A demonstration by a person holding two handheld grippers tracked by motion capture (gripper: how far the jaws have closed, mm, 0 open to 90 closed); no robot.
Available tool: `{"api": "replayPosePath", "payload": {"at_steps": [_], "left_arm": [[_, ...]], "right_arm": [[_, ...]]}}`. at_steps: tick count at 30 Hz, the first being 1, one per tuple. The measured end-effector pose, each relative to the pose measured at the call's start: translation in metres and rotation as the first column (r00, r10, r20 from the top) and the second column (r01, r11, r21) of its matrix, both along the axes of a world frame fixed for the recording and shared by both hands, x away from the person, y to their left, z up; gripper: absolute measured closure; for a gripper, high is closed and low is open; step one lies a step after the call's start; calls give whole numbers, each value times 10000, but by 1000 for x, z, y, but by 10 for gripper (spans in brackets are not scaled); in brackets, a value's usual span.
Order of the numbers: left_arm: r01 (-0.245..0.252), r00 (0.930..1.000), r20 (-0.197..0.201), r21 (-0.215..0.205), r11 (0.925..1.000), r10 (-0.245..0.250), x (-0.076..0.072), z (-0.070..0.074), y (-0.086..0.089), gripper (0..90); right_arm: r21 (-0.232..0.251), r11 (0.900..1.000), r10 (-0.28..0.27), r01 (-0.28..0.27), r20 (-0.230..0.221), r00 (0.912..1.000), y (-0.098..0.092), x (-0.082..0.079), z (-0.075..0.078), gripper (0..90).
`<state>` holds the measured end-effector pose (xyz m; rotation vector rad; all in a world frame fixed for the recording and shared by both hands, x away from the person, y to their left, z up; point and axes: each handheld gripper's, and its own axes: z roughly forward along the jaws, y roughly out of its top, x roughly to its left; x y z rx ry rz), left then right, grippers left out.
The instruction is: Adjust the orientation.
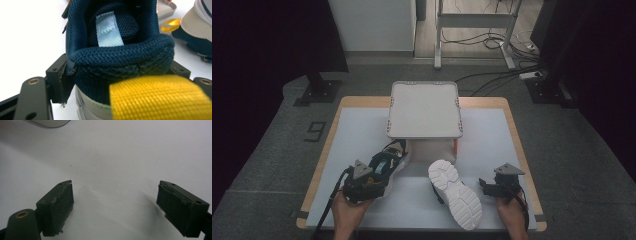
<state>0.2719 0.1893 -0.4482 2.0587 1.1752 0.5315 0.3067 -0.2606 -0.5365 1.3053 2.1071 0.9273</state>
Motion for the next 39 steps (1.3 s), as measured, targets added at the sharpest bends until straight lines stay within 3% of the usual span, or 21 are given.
{"api": "replayPosePath", "payload": {"at_steps": [9, 21, 30, 36, 39], "left_arm": [[55, 10000, -16, -74, 10000, -55, 28, -2, -29, 248], [-311, 9992, -263, -221, 9993, 305, 64, -13, -50, 247], [-610, 9977, -287, 14, 9981, 610, 75, -24, -60, 247], [-1092, 9937, -204, 325, 9935, 1099, 82, -31, -61, 245], [-1154, 9930, -246, 167, 9932, 1158, 84, -32, -60, 241]], "right_arm": [[5, 10000, 5, -5, 2, 10000, 0, 0, 0, 133], [16, 10000, 19, -19, -5, 10000, 0, 0, 0, 136], [17, 10000, 28, -28, -1, 10000, 0, 0, 0, 136], [17, 10000, 29, -29, 2, 10000, 0, 0, 0, 137], [20, 10000, 28, -28, -4, 10000, 0, 0, 0, 137]]}}
